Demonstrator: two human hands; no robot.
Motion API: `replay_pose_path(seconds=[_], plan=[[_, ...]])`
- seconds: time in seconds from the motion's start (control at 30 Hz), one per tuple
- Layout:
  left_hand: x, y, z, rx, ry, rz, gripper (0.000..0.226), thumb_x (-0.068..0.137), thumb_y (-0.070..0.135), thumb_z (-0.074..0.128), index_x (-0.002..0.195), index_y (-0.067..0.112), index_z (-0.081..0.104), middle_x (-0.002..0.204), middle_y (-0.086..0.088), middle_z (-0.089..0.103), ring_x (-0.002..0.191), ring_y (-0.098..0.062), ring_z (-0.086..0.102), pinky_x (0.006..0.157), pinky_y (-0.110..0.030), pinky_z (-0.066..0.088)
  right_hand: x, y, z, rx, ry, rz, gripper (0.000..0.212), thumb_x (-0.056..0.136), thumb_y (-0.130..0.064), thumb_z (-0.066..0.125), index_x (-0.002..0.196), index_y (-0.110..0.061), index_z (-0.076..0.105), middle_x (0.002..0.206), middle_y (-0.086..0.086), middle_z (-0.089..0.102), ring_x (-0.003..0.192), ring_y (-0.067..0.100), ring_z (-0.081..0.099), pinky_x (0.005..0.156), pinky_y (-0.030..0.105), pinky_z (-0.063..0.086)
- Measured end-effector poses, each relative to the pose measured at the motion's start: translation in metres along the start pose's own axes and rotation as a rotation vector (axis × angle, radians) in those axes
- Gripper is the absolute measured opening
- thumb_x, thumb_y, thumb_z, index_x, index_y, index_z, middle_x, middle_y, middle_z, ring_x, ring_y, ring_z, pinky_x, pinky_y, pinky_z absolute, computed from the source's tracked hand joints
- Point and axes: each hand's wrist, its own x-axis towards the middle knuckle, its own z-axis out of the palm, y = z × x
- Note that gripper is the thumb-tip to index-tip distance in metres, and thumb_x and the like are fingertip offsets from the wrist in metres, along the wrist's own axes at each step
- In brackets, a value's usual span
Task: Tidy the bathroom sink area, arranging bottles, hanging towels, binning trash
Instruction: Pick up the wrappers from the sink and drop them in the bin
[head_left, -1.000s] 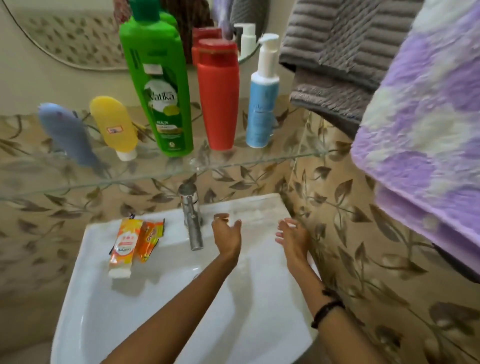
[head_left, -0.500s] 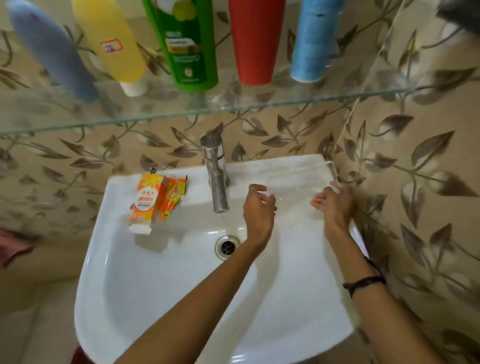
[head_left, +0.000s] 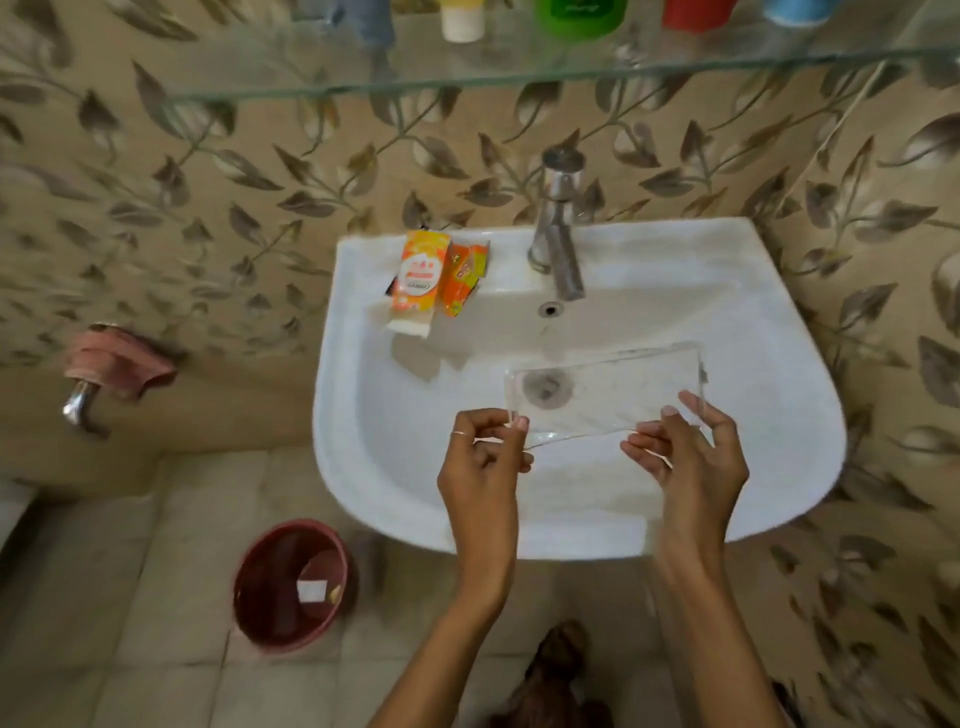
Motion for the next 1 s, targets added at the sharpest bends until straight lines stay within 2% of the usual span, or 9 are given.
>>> replay_pose_path(seconds=[0.1, 0.2, 0.37, 0.47, 0.57, 0.67, 0.83, 0.93, 1.0], plan=[[-0.014, -0.001, -0.068, -0.072, 0.105, 0.006, 0.013, 0.085, 0.014, 0.064, 0.077, 0.023, 0.058, 0.064, 0.013, 0.063, 0.052, -0.002, 0.057, 0.054, -0.009, 0.045, -0.060, 0.017, 0.025, -0.036, -0.090, 0.002, 0.019, 0.091, -0.008, 0.055, 0.108, -0.015, 0.058, 0.067, 0.007, 0.062, 0.054, 0.008, 0.064, 0.056, 0.021, 0.057], [-0.029, -0.007, -0.145, -0.105, 0.245, 0.004, 0.015, 0.085, 0.011, 0.063, 0.078, 0.023, 0.058, 0.060, 0.005, 0.060, 0.051, -0.002, 0.056, 0.053, -0.014, 0.048, -0.120, 0.044, 0.052, -0.083, -0.196, 0.045, 0.017, 0.092, -0.009, 0.054, 0.107, -0.013, 0.061, 0.065, 0.004, 0.065, 0.054, 0.009, 0.065, 0.055, 0.019, 0.056], [-0.049, -0.028, -0.279, -0.025, 0.455, -0.015, 0.015, 0.085, 0.014, 0.063, 0.078, 0.026, 0.061, 0.060, 0.011, 0.066, 0.051, 0.001, 0.058, 0.051, -0.011, 0.048, -0.210, 0.112, 0.099, -0.152, -0.423, 0.134, 0.020, 0.092, -0.007, 0.054, 0.088, -0.021, 0.067, 0.062, -0.001, 0.065, 0.056, 0.009, 0.064, 0.056, 0.020, 0.057], [-0.049, -0.051, -0.345, 0.041, 0.551, -0.097, 0.014, 0.085, 0.012, 0.063, 0.079, 0.025, 0.063, 0.064, 0.005, 0.066, 0.052, -0.002, 0.059, 0.051, -0.014, 0.050, -0.245, 0.162, 0.123, -0.260, -0.555, 0.208, 0.013, 0.091, -0.008, 0.055, 0.089, -0.016, 0.065, 0.070, 0.004, 0.067, 0.059, 0.007, 0.065, 0.057, 0.019, 0.057], [-0.032, -0.086, -0.392, 0.116, 0.576, -0.205, 0.013, 0.084, 0.012, 0.065, 0.078, 0.023, 0.064, 0.066, 0.006, 0.067, 0.052, -0.003, 0.061, 0.051, -0.015, 0.052, -0.255, 0.218, 0.150, -0.353, -0.607, 0.297, 0.007, 0.091, -0.008, 0.056, 0.088, -0.014, 0.059, 0.074, 0.008, 0.067, 0.057, 0.005, 0.064, 0.056, 0.016, 0.055], [-0.004, -0.143, -0.427, 0.138, 0.581, -0.354, 0.003, 0.084, 0.010, 0.064, 0.085, 0.012, 0.065, 0.076, -0.005, 0.068, 0.055, -0.009, 0.064, 0.051, -0.015, 0.053, -0.246, 0.291, 0.174, -0.464, -0.629, 0.383, 0.007, 0.090, -0.005, 0.055, 0.084, -0.009, 0.056, 0.072, 0.009, 0.064, 0.051, 0.003, 0.062, 0.052, 0.015, 0.054], [0.058, -0.280, -0.473, 0.106, 0.620, -0.574, 0.008, 0.085, -0.003, 0.058, 0.091, -0.008, 0.062, 0.081, -0.021, 0.063, 0.062, -0.022, 0.063, 0.049, -0.015, 0.054, -0.209, 0.445, 0.201, -0.723, -0.645, 0.401, 0.005, 0.085, -0.001, 0.063, 0.088, 0.002, 0.066, 0.059, -0.002, 0.063, 0.040, -0.006, 0.057, 0.045, 0.009, 0.049], [0.086, -0.368, -0.489, 0.127, 0.641, -0.679, 0.012, 0.084, -0.007, 0.055, 0.089, -0.014, 0.063, 0.072, -0.018, 0.063, 0.048, -0.014, 0.064, 0.047, -0.016, 0.055, -0.184, 0.536, 0.207, -0.850, -0.641, 0.396, 0.010, 0.083, 0.002, 0.063, 0.078, -0.007, 0.063, 0.056, -0.003, 0.063, 0.036, -0.004, 0.056, 0.041, 0.009, 0.047], [0.098, -0.422, -0.496, 0.140, 0.663, -0.767, 0.012, 0.083, -0.007, 0.056, 0.089, -0.014, 0.064, 0.070, -0.017, 0.063, 0.039, -0.007, 0.061, 0.048, -0.018, 0.055, -0.169, 0.592, 0.206, -0.928, -0.693, 0.407, 0.018, 0.082, 0.001, 0.063, 0.071, -0.012, 0.057, 0.066, 0.007, 0.062, 0.043, 0.004, 0.059, 0.049, 0.022, 0.052]])
